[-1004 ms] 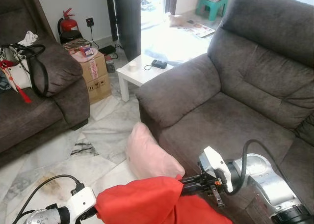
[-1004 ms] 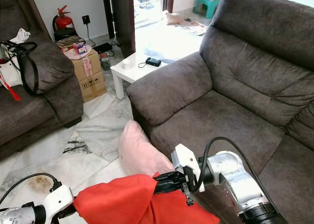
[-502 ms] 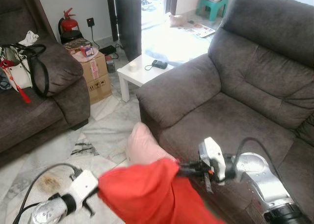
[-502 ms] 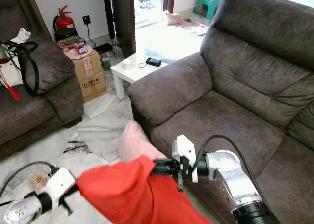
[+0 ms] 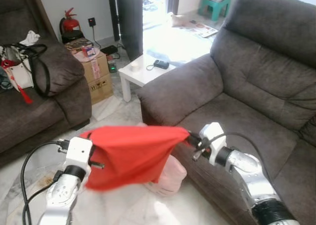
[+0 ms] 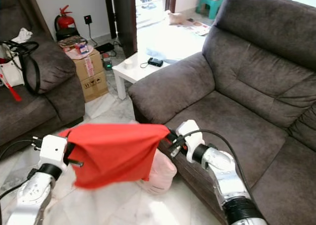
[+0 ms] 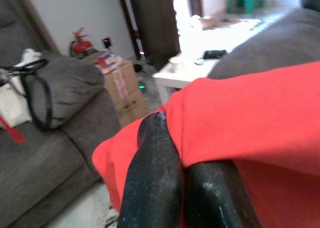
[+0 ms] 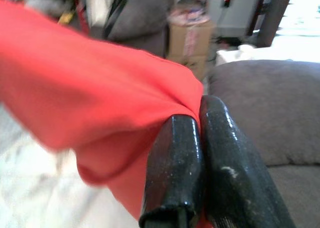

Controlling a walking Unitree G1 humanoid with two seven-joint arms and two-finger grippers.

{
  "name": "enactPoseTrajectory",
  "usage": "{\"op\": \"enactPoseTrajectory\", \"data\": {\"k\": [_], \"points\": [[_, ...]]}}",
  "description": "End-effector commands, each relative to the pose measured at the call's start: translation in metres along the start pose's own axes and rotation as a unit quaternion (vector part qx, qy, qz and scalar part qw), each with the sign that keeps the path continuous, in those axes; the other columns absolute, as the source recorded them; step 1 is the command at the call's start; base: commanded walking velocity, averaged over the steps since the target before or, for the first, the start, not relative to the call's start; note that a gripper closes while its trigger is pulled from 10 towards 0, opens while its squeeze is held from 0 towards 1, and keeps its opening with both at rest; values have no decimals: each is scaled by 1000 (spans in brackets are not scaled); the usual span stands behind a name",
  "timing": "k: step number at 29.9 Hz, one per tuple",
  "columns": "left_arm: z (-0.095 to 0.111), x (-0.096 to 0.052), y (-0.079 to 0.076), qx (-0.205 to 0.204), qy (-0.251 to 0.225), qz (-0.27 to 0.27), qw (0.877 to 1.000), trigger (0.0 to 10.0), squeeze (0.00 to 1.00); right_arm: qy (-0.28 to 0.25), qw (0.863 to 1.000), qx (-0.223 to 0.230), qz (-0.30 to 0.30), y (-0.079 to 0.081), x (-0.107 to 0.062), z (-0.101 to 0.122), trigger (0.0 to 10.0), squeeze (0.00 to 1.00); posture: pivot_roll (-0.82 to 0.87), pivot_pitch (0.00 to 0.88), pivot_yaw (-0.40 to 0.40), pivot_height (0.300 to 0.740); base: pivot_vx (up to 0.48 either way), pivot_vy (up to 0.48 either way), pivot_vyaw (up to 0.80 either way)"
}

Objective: Move the pillow to the sofa from floor

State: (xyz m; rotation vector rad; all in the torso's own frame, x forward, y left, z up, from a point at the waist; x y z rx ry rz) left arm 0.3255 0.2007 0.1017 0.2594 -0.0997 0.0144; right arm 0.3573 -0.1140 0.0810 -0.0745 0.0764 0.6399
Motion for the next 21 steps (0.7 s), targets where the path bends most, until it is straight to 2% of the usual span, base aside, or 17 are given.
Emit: {"op": "enactPoseTrajectory", "data": {"k": [1,4,7,9,10,16,21], "points": [[23,7,11,4,-38,36,999,10000,0,-47,998,15,-48,-17,-6,18,10000,0,54,17,-38,740,0,0,0],[29,10,3,10,-46,37,998,10000,0,-79,993,52,-69,-14,-5,25,10000,0,54,12,-38,740,0,0,0],[40,13,-6,-1,-62,43,997,10000,0,-108,989,52,-86,-7,-5,36,10000,0,49,4,-37,740,0,0,0],[42,14,-9,0,-65,39,997,10000,0,-112,988,55,-93,-8,-6,36,10000,0,51,1,-36,740,0,0,0],[45,15,-11,6,-71,41,997,10000,0,-115,984,61,-118,-12,-8,35,10000,0,53,0,-35,740,0,0,0],[50,13,-8,-7,-79,68,995,10000,0,-122,977,76,-159,-17,-14,33,10000,0,57,0,-37,740,0,0,0],[69,17,-3,-4,-107,76,991,10000,0,-135,975,77,-160,-4,-13,45,10000,0,54,0,-35,740,0,0,0]]}}
Point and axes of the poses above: a point about 5 cm out from each wrist's last joint towards the gripper, its own x axis pointing out of the wrist towards the gripper, its own z axis along the axis of the wrist's last joint, y = z × x, the point moved 6 cm from there along x, pointing out of the wrist towards the gripper, and after that the axes turned 1 degree about x, right-handed, at the moved point
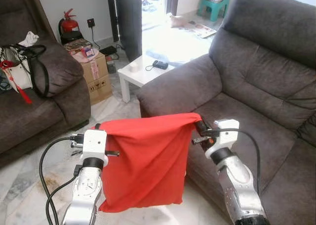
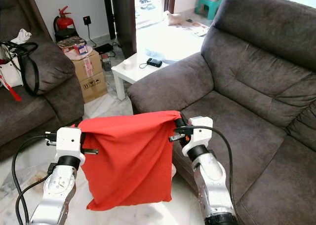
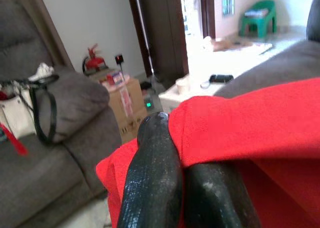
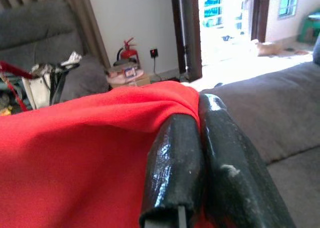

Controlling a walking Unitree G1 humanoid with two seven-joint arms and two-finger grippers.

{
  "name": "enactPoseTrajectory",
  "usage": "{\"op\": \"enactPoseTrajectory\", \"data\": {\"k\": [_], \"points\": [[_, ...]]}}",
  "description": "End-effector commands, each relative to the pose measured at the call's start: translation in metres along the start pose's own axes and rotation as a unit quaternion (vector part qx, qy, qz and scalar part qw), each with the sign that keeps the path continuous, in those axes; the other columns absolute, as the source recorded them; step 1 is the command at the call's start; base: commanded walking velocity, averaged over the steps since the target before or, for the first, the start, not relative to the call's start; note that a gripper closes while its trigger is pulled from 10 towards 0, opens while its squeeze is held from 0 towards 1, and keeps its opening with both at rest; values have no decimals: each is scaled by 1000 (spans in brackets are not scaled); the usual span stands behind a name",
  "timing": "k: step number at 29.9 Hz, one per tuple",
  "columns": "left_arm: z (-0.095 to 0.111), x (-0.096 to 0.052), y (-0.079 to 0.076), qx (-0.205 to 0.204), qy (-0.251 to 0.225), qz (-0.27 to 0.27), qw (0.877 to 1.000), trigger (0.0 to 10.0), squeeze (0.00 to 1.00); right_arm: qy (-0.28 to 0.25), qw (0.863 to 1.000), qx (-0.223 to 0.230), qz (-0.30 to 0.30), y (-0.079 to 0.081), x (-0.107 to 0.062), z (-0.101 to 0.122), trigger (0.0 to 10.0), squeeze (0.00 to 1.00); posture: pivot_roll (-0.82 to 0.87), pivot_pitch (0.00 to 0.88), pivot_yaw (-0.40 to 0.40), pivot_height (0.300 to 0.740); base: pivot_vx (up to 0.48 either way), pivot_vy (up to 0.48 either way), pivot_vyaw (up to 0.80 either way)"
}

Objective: Move the pillow to the sofa from floor

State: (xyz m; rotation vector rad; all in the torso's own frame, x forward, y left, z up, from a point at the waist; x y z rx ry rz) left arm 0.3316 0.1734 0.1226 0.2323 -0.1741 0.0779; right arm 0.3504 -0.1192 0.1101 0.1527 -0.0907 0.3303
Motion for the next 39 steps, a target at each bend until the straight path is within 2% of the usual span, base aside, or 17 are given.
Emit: {"op": "enactPoseTrajectory", "data": {"k": [1,3,5,8,10,12,18,23,26,32,39], "points": [[43,13,16,9,-76,41,996,10000,0,-28,1000,-9,-7,2,2,18,10000,0,54,0,-35,740,0,0,0],[44,13,16,12,-76,47,996,10000,0,-35,999,5,-11,8,0,20,10000,0,51,0,-32,740,0,0,0],[40,11,15,8,-69,56,996,10000,0,-37,999,-6,-19,10,-3,19,10000,0,41,0,-30,740,0,0,0],[34,7,10,-4,-56,61,997,10000,0,-35,999,-15,-36,7,-6,17,10000,0,37,0,-28,740,0,0,0],[32,5,-1,-8,-51,42,998,10000,0,-35,998,-9,-42,2,-6,18,10000,0,34,0,-26,740,0,0,0],[31,6,-4,-9,-48,38,998,10000,0,-38,999,-11,-36,4,-4,20,10000,0,32,0,-25,740,0,0,0],[24,6,-2,-20,-34,41,998,10000,0,-38,998,-13,-38,4,2,21,10000,0,24,0,-17,740,0,0,0],[23,5,-6,-18,-32,34,999,10000,0,-27,999,-22,-36,5,1,17,10000,0,19,0,-14,740,0,0,0],[24,7,-6,-19,-33,33,999,10000,0,-25,999,-18,-41,1,2,17,10000,0,20,0,-15,740,0,0,-800],[28,13,-10,-17,-38,18,999,10000,0,-25,999,-38,-25,5,11,21,10000,0,29,0,-31,740,0,0,-800],[27,14,-3,6,-35,30,999,10000,0,-33,998,-27,-46,-7,13,29,10000,0,29,0,-36,740,0,-90,-800]]}}
Point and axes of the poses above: a point about 5 cm out from each wrist's last joint towards the gripper, its own x axis pointing out of the wrist towards the gripper, its own z axis along the axis of the wrist's last joint, y = z × x, the point moved 6 cm from there along x, pointing out of the wrist towards the gripper, and after that the axes turned 1 degree about x, right-handed, at the moved point
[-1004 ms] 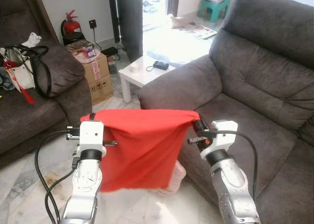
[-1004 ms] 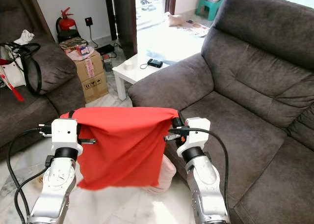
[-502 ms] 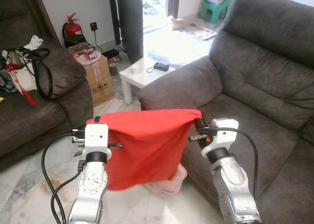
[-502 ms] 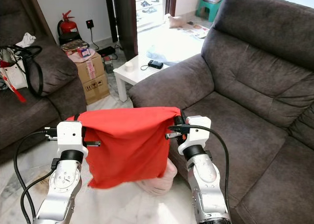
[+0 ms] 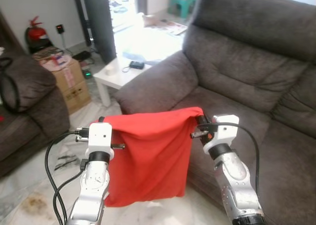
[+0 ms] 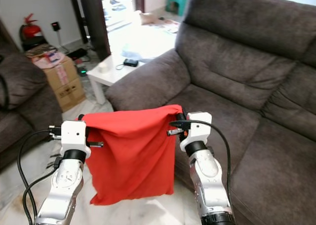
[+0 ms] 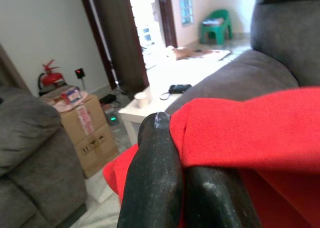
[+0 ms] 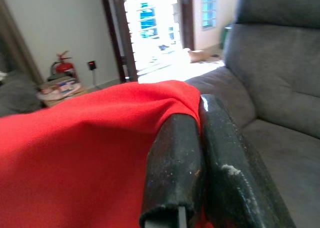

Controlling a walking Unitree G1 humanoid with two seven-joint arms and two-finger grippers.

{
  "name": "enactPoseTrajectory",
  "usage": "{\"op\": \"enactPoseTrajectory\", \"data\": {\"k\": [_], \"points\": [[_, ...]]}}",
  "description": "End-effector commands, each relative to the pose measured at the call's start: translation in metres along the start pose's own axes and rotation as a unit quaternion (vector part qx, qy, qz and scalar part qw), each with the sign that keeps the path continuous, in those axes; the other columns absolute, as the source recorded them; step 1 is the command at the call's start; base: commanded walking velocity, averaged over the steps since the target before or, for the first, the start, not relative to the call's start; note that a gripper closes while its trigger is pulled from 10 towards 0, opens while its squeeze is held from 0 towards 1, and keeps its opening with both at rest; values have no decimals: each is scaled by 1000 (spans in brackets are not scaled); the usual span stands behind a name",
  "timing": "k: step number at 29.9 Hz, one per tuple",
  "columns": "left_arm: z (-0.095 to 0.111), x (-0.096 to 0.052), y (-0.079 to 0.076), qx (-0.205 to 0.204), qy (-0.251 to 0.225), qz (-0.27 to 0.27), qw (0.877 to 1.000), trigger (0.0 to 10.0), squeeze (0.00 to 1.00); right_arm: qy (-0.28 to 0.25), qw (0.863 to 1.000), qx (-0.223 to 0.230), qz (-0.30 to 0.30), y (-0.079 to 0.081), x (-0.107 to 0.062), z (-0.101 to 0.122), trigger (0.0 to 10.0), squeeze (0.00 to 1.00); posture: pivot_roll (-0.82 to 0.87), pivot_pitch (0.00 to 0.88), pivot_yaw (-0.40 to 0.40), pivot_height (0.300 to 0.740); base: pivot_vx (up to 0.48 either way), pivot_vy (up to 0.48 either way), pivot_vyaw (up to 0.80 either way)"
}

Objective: Move the pillow to the sofa from floor

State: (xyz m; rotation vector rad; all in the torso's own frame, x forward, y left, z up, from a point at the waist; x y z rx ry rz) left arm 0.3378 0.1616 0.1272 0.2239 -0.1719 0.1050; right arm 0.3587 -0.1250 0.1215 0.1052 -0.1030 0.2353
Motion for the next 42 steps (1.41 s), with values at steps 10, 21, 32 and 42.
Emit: {"op": "enactPoseTrajectory", "data": {"k": [10,21,32,42], "points": [[25,11,7,-1,-43,14,999,10000,0,-25,1000,3,-3,0,6,15,10000,0,30,5,-36,740,0,-228,-800],[25,13,8,-10,-44,17,999,10000,0,-23,1000,-2,-8,-4,9,15,10000,0,34,14,-41,740,0,-31,-800],[26,14,9,-7,-45,16,999,10000,0,-23,1000,-6,-10,-5,9,15,10000,0,34,20,-39,740,0,0,-800],[26,14,11,2,-45,20,999,10000,0,-21,1000,-12,2,1,10,13,10000,0,35,21,-38,740,0,-25,-800]]}}
Point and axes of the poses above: a point about 5 cm out from each wrist's last joint towards the gripper, its own x axis pointing out of the wrist towards the gripper, its own z axis along the axis of the wrist's last joint, y = z × x, the point moved 6 cm from there along x, pointing out of the wrist towards the gripper, and after that the axes turned 1 degree about x, right-handed, at the moved point
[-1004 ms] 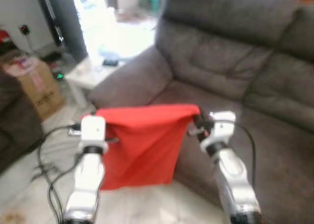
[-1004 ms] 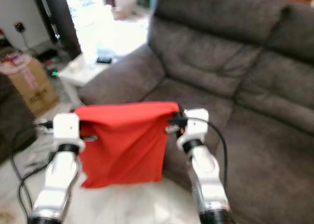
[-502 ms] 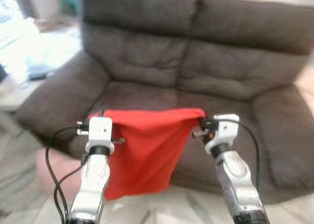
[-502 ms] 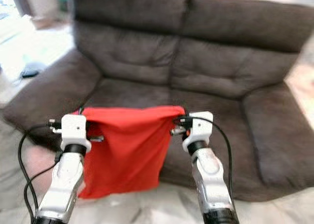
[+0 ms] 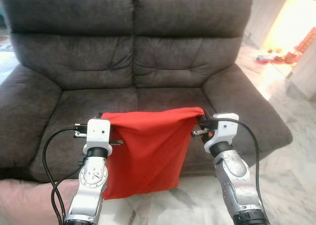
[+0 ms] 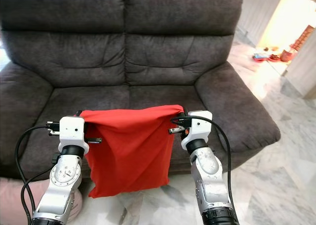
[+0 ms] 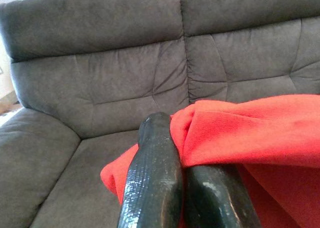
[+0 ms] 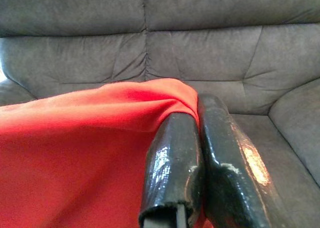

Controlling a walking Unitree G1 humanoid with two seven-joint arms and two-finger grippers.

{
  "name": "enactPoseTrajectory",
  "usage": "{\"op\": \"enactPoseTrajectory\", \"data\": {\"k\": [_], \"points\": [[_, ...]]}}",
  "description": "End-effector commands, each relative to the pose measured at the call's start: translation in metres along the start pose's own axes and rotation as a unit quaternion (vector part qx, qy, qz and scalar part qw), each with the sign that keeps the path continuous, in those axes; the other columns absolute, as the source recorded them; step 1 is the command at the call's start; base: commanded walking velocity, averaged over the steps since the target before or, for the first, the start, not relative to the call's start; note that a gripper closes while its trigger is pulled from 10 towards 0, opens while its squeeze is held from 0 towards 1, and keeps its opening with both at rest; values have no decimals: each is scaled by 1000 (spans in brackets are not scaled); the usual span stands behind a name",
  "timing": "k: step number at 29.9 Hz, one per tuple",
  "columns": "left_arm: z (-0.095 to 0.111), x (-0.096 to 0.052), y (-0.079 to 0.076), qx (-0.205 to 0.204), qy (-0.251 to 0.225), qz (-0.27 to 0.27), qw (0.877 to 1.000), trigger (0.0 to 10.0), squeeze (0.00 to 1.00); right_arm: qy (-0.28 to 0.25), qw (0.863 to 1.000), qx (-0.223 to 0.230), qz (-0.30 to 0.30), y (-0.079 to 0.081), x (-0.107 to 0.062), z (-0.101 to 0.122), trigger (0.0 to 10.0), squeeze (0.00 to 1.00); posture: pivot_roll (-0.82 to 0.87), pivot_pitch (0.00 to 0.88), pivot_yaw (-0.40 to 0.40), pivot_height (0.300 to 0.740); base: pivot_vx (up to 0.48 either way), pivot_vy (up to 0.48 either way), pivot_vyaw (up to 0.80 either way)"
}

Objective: Move the pillow to the sofa from floor

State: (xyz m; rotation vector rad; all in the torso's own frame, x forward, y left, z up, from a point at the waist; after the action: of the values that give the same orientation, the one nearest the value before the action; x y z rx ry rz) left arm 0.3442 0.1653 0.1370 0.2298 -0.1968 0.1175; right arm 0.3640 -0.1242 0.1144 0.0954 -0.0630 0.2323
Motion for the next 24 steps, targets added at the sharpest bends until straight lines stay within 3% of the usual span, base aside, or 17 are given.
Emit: {"op": "enactPoseTrajectory", "data": {"k": [1,11,24], "points": [[19,6,6,-1,-34,13,999,10000,0,-42,999,-11,6,3,5,21,10000,0,35,21,-38,740,0,-259,0],[18,6,6,-3,-32,12,999,10000,0,-40,999,-9,22,10,6,20,10000,0,31,20,-36,740,0,-255,0],[18,8,6,-2,-32,8,999,10000,0,-41,999,-8,17,8,8,20,10000,0,33,15,-31,740,0,-252,0]]}}
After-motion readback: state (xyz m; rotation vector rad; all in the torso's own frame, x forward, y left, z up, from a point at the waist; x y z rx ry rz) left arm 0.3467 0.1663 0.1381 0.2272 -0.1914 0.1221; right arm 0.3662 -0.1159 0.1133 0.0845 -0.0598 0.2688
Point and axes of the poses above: a point about 5 cm out from each wrist's last joint towards the gripper, its own x axis pointing out of the wrist towards the gripper, its own z axis along the axis of the wrist's last joint, y = z × x, the point moved 6 cm from there along x, pointing out of the wrist towards the gripper, and after that the axes turned 1 degree about x, right-handed, at the moved point
